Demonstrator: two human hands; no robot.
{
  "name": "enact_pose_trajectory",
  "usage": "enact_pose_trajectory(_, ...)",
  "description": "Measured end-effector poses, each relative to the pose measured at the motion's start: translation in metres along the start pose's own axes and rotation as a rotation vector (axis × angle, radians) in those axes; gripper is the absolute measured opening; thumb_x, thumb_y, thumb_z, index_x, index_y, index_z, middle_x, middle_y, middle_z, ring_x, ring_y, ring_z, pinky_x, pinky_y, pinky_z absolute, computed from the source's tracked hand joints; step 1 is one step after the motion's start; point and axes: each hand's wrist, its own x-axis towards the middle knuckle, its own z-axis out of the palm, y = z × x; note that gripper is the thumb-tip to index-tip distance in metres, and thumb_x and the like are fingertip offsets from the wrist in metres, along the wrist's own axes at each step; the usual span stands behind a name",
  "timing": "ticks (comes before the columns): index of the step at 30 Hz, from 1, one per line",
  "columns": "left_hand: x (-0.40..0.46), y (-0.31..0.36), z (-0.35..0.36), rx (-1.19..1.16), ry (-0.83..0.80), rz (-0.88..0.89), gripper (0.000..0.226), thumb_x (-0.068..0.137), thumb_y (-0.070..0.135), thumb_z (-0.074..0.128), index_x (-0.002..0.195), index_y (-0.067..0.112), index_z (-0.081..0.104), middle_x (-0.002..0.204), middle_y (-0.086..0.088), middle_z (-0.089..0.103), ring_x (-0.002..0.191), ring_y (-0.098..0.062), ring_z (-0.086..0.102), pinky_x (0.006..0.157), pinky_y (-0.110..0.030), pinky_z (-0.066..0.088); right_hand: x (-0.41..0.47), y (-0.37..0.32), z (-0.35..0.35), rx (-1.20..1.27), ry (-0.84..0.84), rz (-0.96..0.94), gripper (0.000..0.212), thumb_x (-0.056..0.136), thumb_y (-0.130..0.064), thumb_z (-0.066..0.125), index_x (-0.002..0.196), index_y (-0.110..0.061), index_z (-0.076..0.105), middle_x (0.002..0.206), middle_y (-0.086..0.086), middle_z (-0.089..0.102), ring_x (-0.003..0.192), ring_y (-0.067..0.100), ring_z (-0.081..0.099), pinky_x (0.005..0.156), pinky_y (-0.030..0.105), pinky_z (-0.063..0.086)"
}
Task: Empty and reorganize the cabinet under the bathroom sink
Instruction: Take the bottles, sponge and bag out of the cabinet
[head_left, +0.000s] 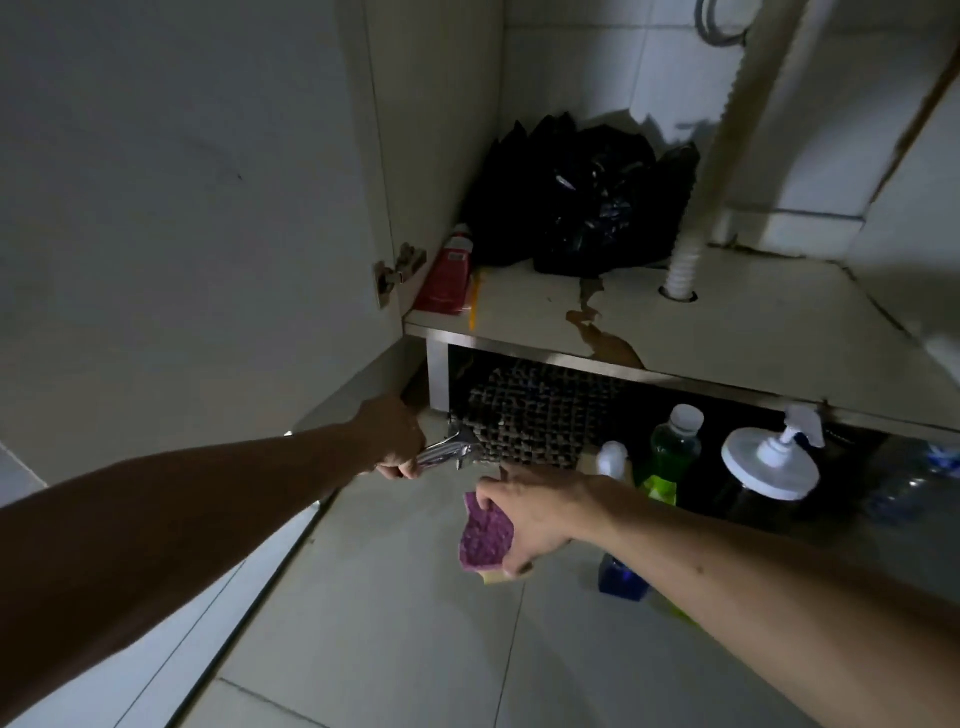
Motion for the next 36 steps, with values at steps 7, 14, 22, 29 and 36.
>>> enact_pose_trajectory(7,0.026,-0.009,0.065,0.065,0.107,-0.013,0.023,0.090,0.001,0.057,0.110,-0.003,0.069,0.076,-0.003,0.064,0.067,-0.017,0.067,0.053,-0.020,0.054,0.016,0.012,0.050,-0.129,-0.094,0.093,0.087,0.061,-0.043,0.086,0.129,-0.015,0.040,0.104,0.007,0.044,0.090,0.025,0.055,0.079,0.037,0.055)
enact_pose_trajectory(14,0.043,-0.019,0.109,0.308,0.064,-0.011,0.024,0.062,0.027,0.084,0.081,0.015,0.075,0.081,0.000,0.067,0.091,-0.016,0.067,0.047,-0.019,0.031,0.017,0.024,0.074,-0.019,-0.146,0.176,0.111,0.069,-0.034,0.089,0.152,-0.012,0.019,0.134,0.015,0.044,0.121,0.030,0.049,0.101,0.039,0.042)
enact_pose_trajectory(22,0.039,-0.018,0.129,0.315,-0.049,-0.018,0.042,0.065,0.020,0.085,0.100,0.003,0.070,0.094,-0.013,0.072,0.088,-0.024,0.069,0.064,-0.025,0.047,0.012,0.025,0.050,0.056,-0.227,0.197,0.081,0.070,-0.037,0.089,0.137,-0.012,0.049,0.128,0.009,0.054,0.112,0.026,0.056,0.089,0.035,0.052)
enact_pose_trajectory(29,0.034,0.010,0.084,0.358,0.100,0.095,0.016,0.089,0.013,0.055,0.103,0.007,0.059,0.107,-0.008,0.063,0.105,-0.027,0.064,0.070,-0.028,0.046,0.009,0.047,-0.033,0.417,-0.220,0.219,0.049,0.086,-0.021,0.078,0.131,-0.009,0.061,0.108,0.015,0.073,0.084,0.022,0.072,0.069,0.028,0.058)
enact_pose_trajectory(36,0.054,0.069,-0.019,0.019,0.600,0.163,0.026,0.085,0.010,0.054,0.109,0.010,0.063,0.111,-0.013,0.065,0.101,-0.035,0.063,0.077,-0.035,0.051,0.051,0.095,-0.134,0.693,0.245,0.347,0.020,0.093,-0.008,0.067,0.112,0.000,0.069,0.101,0.018,0.073,0.089,0.025,0.074,0.082,0.039,0.062)
